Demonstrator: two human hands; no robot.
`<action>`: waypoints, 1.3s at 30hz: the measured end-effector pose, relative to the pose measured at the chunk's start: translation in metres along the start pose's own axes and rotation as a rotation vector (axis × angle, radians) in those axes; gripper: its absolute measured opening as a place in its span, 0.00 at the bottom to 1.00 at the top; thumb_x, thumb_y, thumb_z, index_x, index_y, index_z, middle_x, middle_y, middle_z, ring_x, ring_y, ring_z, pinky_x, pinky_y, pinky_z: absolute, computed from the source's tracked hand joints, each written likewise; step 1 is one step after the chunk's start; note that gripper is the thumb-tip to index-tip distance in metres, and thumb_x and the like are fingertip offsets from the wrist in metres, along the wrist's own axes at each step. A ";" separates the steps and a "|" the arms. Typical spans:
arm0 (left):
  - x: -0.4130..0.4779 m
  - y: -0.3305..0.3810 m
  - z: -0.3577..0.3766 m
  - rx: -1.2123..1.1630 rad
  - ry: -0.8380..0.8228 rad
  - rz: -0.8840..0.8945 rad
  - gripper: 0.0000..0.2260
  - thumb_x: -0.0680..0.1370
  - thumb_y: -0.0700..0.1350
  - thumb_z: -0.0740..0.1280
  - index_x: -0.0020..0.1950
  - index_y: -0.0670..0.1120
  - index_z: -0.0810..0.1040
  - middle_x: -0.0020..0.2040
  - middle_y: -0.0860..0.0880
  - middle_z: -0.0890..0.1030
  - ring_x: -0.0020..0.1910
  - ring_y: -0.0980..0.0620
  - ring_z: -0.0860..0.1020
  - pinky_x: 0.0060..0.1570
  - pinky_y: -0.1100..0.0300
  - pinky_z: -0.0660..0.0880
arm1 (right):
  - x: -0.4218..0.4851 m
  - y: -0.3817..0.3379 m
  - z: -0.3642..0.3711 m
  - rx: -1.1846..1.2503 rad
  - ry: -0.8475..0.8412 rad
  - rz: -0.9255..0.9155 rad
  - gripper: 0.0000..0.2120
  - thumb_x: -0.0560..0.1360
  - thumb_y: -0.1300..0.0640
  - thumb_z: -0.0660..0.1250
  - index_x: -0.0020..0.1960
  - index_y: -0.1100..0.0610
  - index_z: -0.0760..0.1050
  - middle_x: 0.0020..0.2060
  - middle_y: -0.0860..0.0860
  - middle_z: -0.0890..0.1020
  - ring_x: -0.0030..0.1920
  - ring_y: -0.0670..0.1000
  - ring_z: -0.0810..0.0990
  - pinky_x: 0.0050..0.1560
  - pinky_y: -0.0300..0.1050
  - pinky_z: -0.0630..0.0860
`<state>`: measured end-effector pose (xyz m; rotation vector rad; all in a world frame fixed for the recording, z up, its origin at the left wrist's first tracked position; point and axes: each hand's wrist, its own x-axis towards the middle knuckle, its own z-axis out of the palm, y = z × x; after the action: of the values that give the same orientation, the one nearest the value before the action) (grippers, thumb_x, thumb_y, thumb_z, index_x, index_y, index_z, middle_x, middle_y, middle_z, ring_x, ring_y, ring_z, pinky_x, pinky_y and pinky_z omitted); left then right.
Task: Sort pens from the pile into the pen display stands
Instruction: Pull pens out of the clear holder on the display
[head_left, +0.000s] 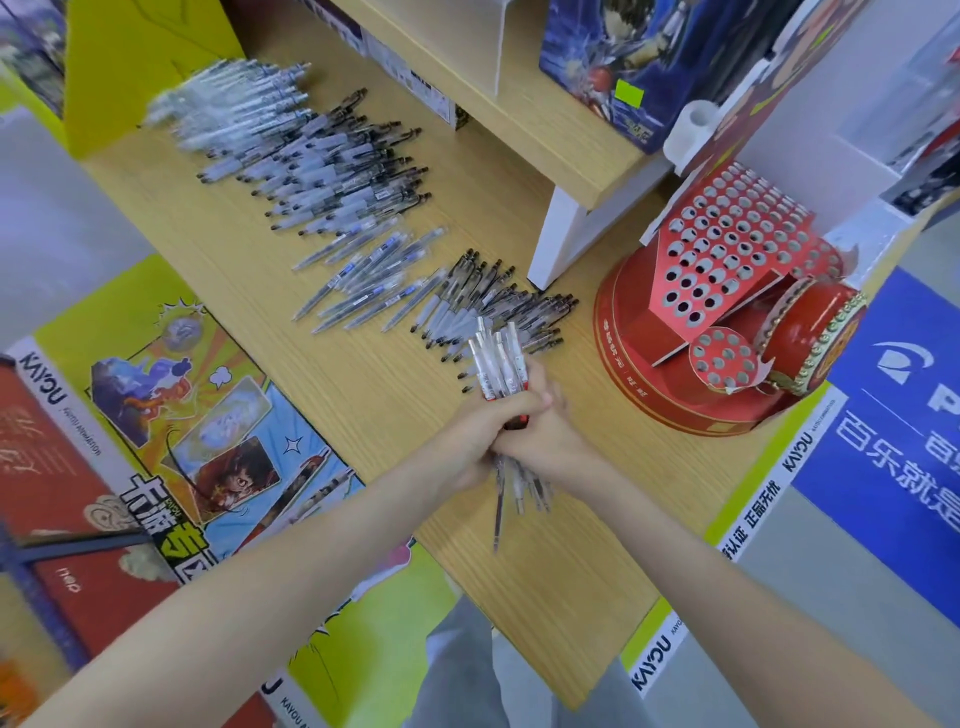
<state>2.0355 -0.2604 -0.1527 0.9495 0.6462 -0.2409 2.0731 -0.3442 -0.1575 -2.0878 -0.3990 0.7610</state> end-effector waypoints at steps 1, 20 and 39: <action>0.000 0.001 0.000 -0.009 0.014 -0.006 0.05 0.77 0.36 0.66 0.48 0.46 0.75 0.38 0.49 0.81 0.37 0.52 0.82 0.37 0.59 0.78 | 0.002 -0.002 0.000 -0.080 0.012 -0.015 0.36 0.67 0.59 0.68 0.71 0.48 0.57 0.51 0.45 0.66 0.58 0.46 0.63 0.66 0.42 0.58; 0.027 0.009 -0.043 -0.257 0.192 -0.051 0.02 0.76 0.36 0.66 0.46 0.38 0.76 0.34 0.44 0.77 0.32 0.49 0.77 0.39 0.55 0.76 | 0.020 0.028 -0.036 0.045 -0.226 0.093 0.19 0.78 0.48 0.59 0.67 0.36 0.63 0.64 0.44 0.69 0.63 0.47 0.68 0.68 0.53 0.63; -0.015 0.022 0.016 -0.312 0.183 0.102 0.06 0.75 0.32 0.61 0.40 0.40 0.75 0.31 0.46 0.76 0.31 0.51 0.76 0.39 0.55 0.74 | -0.029 0.053 -0.056 0.306 -0.162 0.227 0.12 0.77 0.66 0.60 0.58 0.55 0.67 0.43 0.50 0.77 0.43 0.51 0.77 0.45 0.48 0.76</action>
<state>2.0405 -0.2616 -0.1221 0.7052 0.7748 0.0391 2.0872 -0.4250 -0.1653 -1.8069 -0.1218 1.0597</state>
